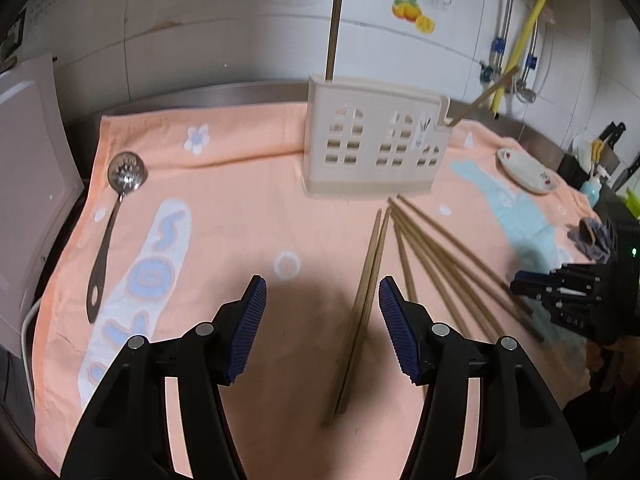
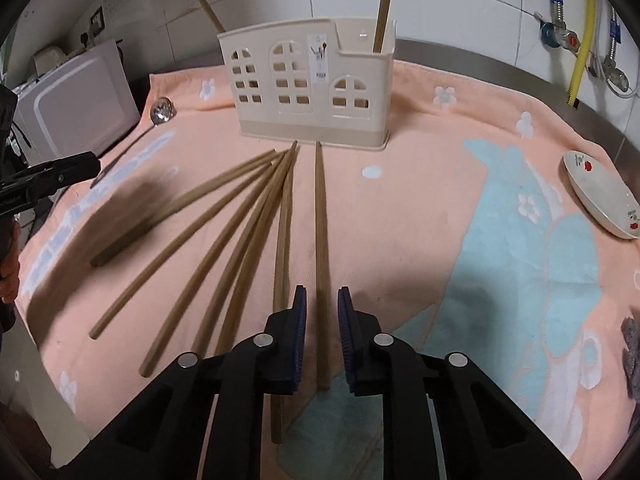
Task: Organize utensils
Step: 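Open both tools and move them back over the loose chopsticks, then close the left tool on a chopstick while the right tool grasps another chopstick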
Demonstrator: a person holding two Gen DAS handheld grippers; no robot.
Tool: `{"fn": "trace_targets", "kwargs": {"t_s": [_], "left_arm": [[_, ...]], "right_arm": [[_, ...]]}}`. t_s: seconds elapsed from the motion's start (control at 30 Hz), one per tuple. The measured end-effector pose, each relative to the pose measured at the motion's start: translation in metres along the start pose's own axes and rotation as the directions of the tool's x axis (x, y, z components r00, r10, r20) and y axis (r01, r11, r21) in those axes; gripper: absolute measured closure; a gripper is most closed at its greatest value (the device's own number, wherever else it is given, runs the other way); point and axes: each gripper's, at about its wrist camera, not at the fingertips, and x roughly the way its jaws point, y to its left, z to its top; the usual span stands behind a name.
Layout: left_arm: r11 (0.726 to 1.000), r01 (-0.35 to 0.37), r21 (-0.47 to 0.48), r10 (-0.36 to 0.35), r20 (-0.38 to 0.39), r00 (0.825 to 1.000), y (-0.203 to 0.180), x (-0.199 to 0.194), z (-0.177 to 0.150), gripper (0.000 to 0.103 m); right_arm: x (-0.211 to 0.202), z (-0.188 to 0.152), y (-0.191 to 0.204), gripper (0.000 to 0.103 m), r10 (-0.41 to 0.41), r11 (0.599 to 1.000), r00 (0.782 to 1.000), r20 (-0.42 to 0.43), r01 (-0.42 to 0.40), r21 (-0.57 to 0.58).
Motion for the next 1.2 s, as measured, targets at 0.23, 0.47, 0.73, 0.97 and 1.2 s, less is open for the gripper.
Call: {"fn": "trace_targets", "kwargs": {"t_s": [0.23, 0.47, 0.73, 0.97, 1.2], "left_arm": [[1.0, 0.006, 0.016, -0.005, -0.069, 0.998, -0.001, 0.018, -0.014, 0.052], [0.998, 0.027, 0.063, -0.019, -0.122, 0.992, -0.011, 0.037, -0.018, 0.067], [0.991, 0.046, 0.125, -0.023, -0.18, 0.983, -0.015, 0.055, -0.019, 0.082], [0.983, 0.069, 0.17, -0.035, -0.195, 0.98, -0.018, 0.058, -0.019, 0.083], [0.978, 0.081, 0.193, -0.042, -0.198, 0.979, -0.022, 0.058, -0.02, 0.088]], "right_arm": [[0.006, -0.003, 0.0, 0.093, -0.017, 1.0, 1.0, -0.013, 0.017, -0.005], [0.006, -0.003, 0.0, 0.094, -0.028, 1.0, 1.0, -0.012, 0.028, -0.013], [0.008, -0.004, -0.001, 0.094, -0.022, 1.0, 1.0, -0.022, 0.022, -0.005], [0.008, -0.004, -0.002, 0.094, -0.019, 1.0, 1.0, -0.023, 0.019, -0.003], [0.008, -0.004, -0.002, 0.094, -0.02, 1.0, 1.0, -0.024, 0.02, -0.005]]}}
